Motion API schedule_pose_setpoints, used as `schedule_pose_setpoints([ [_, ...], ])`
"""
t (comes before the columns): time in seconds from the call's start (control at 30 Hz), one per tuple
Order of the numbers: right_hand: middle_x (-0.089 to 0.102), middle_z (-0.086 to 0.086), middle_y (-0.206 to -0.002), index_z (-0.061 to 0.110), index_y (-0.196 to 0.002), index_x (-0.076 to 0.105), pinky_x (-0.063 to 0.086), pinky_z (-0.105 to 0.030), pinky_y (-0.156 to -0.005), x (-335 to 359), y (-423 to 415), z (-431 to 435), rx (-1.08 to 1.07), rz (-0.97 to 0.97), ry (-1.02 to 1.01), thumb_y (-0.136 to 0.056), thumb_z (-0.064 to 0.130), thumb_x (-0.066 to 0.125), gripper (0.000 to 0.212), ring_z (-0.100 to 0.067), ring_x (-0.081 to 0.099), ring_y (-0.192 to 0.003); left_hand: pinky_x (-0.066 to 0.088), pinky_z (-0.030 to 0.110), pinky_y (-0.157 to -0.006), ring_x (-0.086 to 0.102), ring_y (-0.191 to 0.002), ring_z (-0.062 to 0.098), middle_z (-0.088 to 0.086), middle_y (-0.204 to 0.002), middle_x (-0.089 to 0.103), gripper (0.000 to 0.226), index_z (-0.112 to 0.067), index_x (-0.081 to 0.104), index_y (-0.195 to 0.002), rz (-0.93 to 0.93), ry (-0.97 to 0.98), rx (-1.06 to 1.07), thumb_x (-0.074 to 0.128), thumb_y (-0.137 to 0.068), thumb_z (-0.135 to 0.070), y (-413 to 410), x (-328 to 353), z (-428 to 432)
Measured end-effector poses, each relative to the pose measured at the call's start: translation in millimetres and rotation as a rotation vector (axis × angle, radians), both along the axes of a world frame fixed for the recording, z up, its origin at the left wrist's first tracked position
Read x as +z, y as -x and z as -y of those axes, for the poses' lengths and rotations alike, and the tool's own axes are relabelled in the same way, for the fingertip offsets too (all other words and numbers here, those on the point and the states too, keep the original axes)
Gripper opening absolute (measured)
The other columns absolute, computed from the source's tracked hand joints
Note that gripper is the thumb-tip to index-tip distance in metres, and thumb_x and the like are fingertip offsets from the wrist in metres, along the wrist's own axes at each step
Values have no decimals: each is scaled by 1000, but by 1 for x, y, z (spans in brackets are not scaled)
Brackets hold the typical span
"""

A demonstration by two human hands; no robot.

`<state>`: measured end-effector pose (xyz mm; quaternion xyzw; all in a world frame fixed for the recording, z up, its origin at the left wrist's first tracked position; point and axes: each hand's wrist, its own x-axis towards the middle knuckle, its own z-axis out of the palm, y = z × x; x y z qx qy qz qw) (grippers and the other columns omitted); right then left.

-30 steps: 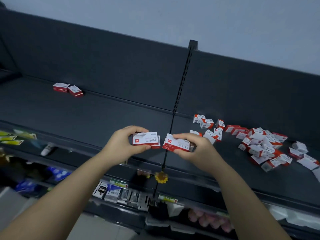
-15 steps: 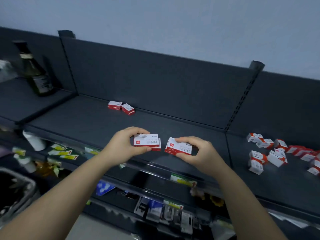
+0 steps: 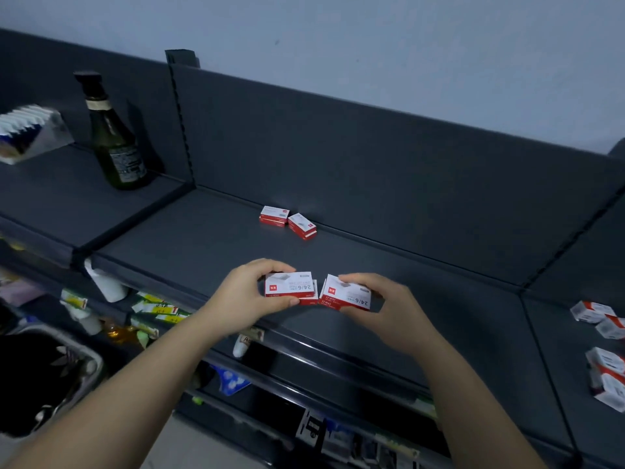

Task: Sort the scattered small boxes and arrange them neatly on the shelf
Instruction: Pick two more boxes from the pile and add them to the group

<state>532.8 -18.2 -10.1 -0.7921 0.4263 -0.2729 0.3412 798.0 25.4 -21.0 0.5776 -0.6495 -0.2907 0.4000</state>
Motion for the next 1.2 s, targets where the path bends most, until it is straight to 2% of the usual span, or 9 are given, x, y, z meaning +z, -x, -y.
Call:
schedule_pose_setpoints([
  [0.2,64,26,-115,46,-113,64,51,-20,-89,-10,-26,52,49,-48,29,-82,25,79,40,3,58,-110,47,13,-84,62,-98,-1,-17,-103,68,40,-41,67,-102,26,-4,25,87,-69,-28,-20,-10,43],
  [0.4,63,27,-115,49,-110,63,49,-19,-90,-18,-51,97,101,-83,28,-80,23,79,43,4,57,-111,49,17,-86,63,-100,2,-18,-104,67,41,-38,70,-104,24,-20,55,88,-69,-28,-45,-20,75],
  [0.57,62,27,-110,41,-113,66,48,-19,-88,-36,-74,115,49,-95,64,-80,26,79,39,3,58,-107,51,22,-87,63,-99,1,-17,-104,67,41,-35,70,-106,22,-65,59,87,-69,-29,-66,-37,100],
  [0.77,63,19,-115,35,-119,66,43,-11,-90,-59,-116,132,-93,-191,85,-82,29,76,40,1,58,-105,51,29,-89,63,-96,-1,-20,-100,68,38,-47,67,-92,61,-140,-23,88,-68,-27,-102,-59,148],
  [0.87,61,16,-121,35,-124,63,43,-18,-97,-78,-139,133,-170,-251,37,-84,26,72,41,-2,56,-108,45,32,-97,59,-101,-7,-33,-105,62,43,-61,60,-94,132,-132,-84,85,-66,-40,-117,-72,167],
  [0.93,61,13,-122,34,-126,61,42,-23,-99,-89,-153,134,-235,-271,38,-85,25,70,43,-7,55,-108,30,32,-101,53,-107,-11,-40,-106,59,38,-67,55,-93,215,-101,-106,78,-66,-51,-125,-79,177],
  [1.0,62,11,-122,33,-127,61,44,-31,-100,-96,-163,138,-306,-286,57,-86,27,70,43,-11,55,-108,19,29,-96,48,-112,-7,-36,-102,60,36,-63,56,-96,280,-77,-83,77,-69,-54,-132,-83,188],
  [1.07,62,9,-120,32,-127,62,46,-38,-98,-100,-172,142,-369,-283,72,-86,30,70,42,-14,56,-108,16,26,-90,43,-111,-1,-28,-105,53,41,-54,60,-107,344,-45,-44,80,-71,-51,-137,-85,199],
  [1.2,57,3,-109,27,-122,68,51,-43,-88,-105,-190,150,-504,-255,157,-80,24,76,42,-20,58,-98,14,27,-85,44,-107,9,-12,-109,49,48,-34,66,-119,446,41,-52,81,-74,-42,-139,-87,223],
])
